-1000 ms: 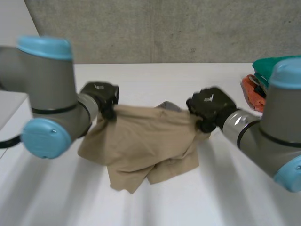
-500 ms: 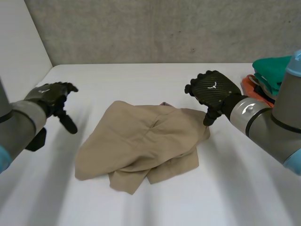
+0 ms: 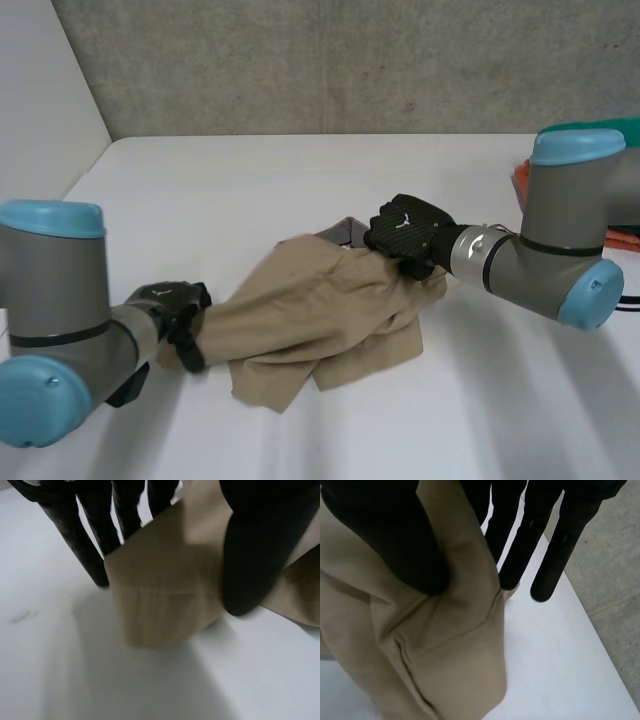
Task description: Fold the laundry.
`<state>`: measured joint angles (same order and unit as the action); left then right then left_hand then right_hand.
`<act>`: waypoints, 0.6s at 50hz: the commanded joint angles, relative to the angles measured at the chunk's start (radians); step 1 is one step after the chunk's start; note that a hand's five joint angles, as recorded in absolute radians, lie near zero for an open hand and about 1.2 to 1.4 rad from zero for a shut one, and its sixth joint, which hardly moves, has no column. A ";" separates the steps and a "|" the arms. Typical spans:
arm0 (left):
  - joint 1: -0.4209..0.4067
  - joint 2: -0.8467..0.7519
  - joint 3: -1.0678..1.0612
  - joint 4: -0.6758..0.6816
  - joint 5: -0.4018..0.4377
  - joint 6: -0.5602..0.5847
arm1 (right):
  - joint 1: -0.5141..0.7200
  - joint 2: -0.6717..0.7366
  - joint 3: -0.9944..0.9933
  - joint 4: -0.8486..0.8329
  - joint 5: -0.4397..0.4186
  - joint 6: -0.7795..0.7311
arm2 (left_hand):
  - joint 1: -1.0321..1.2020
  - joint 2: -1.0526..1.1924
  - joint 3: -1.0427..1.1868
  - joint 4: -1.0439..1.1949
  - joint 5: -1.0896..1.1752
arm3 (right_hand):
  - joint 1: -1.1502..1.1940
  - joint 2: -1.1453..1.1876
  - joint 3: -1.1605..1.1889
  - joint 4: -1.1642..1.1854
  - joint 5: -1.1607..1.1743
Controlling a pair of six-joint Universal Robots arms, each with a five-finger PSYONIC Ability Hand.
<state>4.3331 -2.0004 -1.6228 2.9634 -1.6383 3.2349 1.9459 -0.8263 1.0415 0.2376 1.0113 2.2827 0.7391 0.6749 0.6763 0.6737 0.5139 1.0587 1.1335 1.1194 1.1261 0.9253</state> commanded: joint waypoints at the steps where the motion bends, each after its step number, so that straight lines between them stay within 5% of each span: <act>1: -0.056 -0.002 0.115 0.031 -0.104 0.025 | -0.001 -0.092 -0.041 0.043 0.012 0.150 | 0.657 0.721 0.720 0.723 0.708 | 0.338 0.263 0.277 0.270 0.296; 12: -0.018 0.372 0.334 -0.104 -0.069 0.037 | -0.093 -0.463 -0.061 -0.006 0.116 0.518 | 0.657 0.721 0.720 0.723 0.708 | 0.338 0.263 0.277 0.270 0.296; 17: 0.016 0.511 0.437 -0.142 -0.005 0.045 | -0.148 -0.568 -0.093 0.005 0.105 0.560 | 0.657 0.721 0.720 0.723 0.708 | 0.338 0.263 0.277 0.270 0.296; 30: 0.039 0.566 0.738 -0.333 0.069 0.016 | -0.219 -0.714 -0.163 0.008 0.119 0.738 | 0.657 0.721 0.720 0.723 0.708 | 0.338 0.263 0.277 0.270 0.296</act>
<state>4.3669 -1.4250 -1.0046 2.7009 -1.5770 3.2669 1.7450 -1.5089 0.9067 0.2481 1.1274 2.9318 1.1725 1.1953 1.1871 1.1922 0.9770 1.0912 1.1675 1.1894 1.1984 1.0003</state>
